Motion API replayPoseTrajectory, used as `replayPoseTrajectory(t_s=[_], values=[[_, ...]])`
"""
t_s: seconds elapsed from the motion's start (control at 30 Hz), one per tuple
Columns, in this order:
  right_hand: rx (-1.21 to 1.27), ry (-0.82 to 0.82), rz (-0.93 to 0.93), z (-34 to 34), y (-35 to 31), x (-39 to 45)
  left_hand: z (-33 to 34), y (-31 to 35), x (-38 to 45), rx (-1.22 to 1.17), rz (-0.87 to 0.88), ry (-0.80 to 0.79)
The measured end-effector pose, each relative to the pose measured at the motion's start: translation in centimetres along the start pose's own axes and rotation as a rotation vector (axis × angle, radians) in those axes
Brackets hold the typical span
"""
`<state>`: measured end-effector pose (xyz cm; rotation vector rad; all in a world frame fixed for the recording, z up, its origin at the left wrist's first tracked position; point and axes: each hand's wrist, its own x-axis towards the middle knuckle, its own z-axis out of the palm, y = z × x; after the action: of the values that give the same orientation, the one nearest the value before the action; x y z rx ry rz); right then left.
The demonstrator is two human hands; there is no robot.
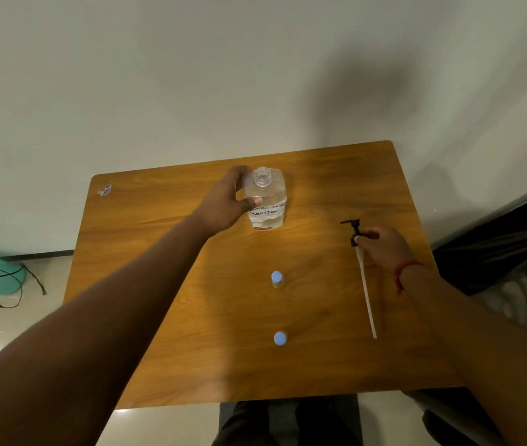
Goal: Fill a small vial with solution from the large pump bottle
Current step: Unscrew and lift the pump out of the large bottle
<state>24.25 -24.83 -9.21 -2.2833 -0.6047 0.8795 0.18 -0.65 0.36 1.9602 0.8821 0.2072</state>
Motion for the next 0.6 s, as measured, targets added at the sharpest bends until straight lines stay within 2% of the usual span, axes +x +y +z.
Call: replayPoseTrajectory(t_s=[0.27, 0.6], values=[[-0.083, -0.06, 0.084, 0.8, 2.0, 0.7, 0.5, -0.8, 0.5, -0.015, -0.01, -0.025], [-0.16, -0.11, 0.089, 1.4, 2.5, 1.3, 1.0, -1.8, 1.0, -0.023, -0.013, -0.05]])
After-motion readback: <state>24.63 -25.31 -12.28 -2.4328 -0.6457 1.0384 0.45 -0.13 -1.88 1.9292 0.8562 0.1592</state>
